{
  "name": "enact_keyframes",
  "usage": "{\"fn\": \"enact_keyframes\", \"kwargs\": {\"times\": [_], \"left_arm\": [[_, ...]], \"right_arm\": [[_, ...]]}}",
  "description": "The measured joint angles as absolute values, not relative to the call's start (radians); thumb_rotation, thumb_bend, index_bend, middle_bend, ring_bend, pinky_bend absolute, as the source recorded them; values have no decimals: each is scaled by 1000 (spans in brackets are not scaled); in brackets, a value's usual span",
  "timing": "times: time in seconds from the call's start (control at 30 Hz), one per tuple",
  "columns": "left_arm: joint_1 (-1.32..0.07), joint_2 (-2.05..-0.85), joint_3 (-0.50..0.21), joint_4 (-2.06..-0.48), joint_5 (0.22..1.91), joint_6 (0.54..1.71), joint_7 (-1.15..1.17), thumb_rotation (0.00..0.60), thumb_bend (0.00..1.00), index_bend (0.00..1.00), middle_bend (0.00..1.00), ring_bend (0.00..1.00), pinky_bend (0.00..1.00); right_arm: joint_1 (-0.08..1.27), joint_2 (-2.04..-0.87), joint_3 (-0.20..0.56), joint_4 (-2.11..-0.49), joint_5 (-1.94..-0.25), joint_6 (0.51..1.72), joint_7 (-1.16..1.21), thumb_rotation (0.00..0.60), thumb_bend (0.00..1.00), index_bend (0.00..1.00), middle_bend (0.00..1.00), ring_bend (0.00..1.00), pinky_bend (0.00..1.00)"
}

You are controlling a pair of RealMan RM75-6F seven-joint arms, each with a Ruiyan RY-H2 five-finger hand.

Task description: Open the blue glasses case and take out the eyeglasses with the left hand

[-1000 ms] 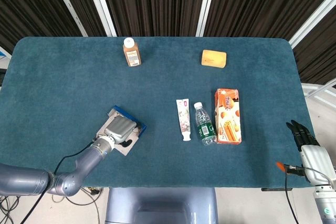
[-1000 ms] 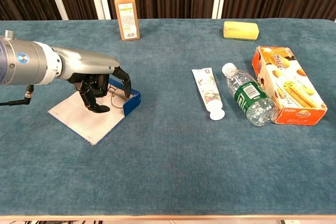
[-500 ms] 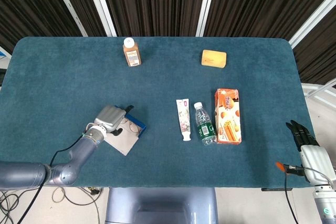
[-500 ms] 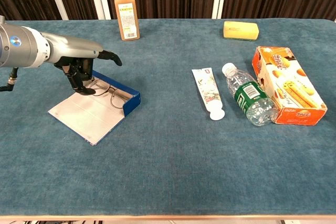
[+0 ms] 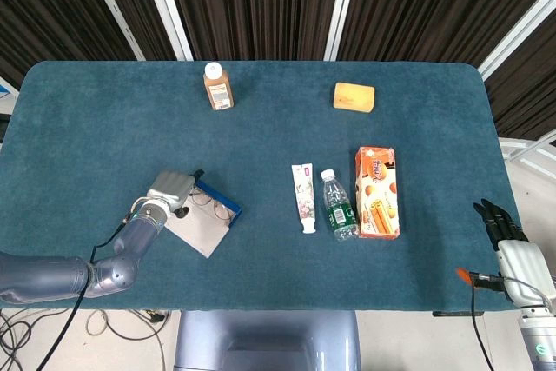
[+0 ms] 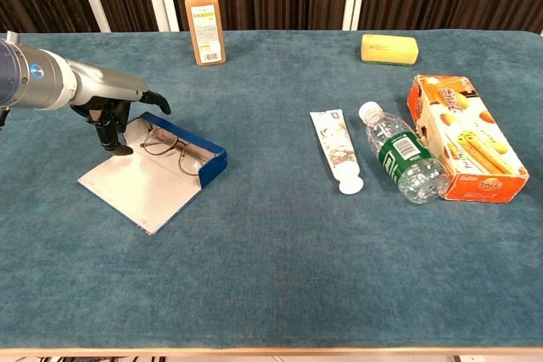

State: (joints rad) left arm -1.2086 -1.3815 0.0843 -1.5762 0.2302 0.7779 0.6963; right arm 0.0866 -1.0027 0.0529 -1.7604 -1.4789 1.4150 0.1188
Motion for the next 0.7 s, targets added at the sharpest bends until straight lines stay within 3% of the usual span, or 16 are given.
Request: {"fn": "enact_keyframes", "kwargs": {"times": [0.23, 0.7], "left_arm": [[-1206, -1352, 104, -1597, 226, 778, 696, 600, 349, 201, 995, 849, 952], [-1166, -1251, 170, -1701, 285, 774, 667, 600, 349, 226, 995, 850, 952]], "right_arm": [[86, -1003, 52, -1762, -1480, 1416, 117, 600, 157, 0, 0, 0, 186], [86, -1002, 52, -1765, -1478, 1416, 116, 600, 157, 0, 0, 0, 186]]}}
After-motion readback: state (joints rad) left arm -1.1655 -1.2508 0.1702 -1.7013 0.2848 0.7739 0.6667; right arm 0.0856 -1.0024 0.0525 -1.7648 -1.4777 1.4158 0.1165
